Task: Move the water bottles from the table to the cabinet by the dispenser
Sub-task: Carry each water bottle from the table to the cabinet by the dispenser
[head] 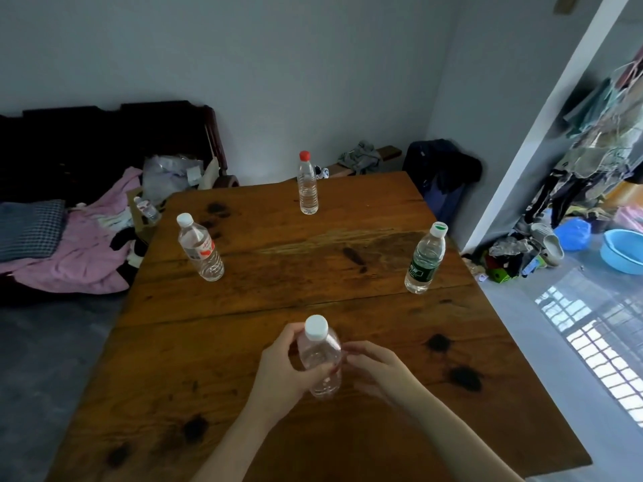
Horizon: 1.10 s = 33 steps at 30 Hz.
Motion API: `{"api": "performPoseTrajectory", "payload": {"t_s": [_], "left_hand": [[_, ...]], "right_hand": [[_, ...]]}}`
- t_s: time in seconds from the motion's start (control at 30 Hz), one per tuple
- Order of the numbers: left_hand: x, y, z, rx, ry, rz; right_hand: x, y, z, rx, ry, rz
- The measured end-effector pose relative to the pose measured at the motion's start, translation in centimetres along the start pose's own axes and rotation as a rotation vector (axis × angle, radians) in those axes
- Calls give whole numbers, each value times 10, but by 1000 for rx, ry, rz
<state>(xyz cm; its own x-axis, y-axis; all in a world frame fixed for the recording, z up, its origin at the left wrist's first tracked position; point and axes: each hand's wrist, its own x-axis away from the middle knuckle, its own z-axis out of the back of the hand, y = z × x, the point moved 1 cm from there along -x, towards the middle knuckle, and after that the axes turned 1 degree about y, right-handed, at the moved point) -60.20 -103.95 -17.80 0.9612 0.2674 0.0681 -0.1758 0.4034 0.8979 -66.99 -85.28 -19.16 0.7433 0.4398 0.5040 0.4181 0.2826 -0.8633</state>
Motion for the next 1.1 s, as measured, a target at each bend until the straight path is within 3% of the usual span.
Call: {"api": "performPoseTrajectory", "payload": {"t_s": [0.1, 0.2, 0.37, 0.73, 1.1], "left_hand": [[-4, 22, 25, 30, -34, -52], [-7, 43, 41, 36, -78, -108], [-11, 71, 54, 28, -148, -180], [-12, 93, 61, 22, -154, -206], [-4, 102, 41, -20, -163, -201]], "right_hand": [[7, -1, -1, -395, -39, -101], [8, -4, 0, -601, -49, -225], [9, -13, 3, -625, -162, -340], [15, -18, 7, -633, -319, -359], [18, -9, 23, -618, -293, -344]]}}
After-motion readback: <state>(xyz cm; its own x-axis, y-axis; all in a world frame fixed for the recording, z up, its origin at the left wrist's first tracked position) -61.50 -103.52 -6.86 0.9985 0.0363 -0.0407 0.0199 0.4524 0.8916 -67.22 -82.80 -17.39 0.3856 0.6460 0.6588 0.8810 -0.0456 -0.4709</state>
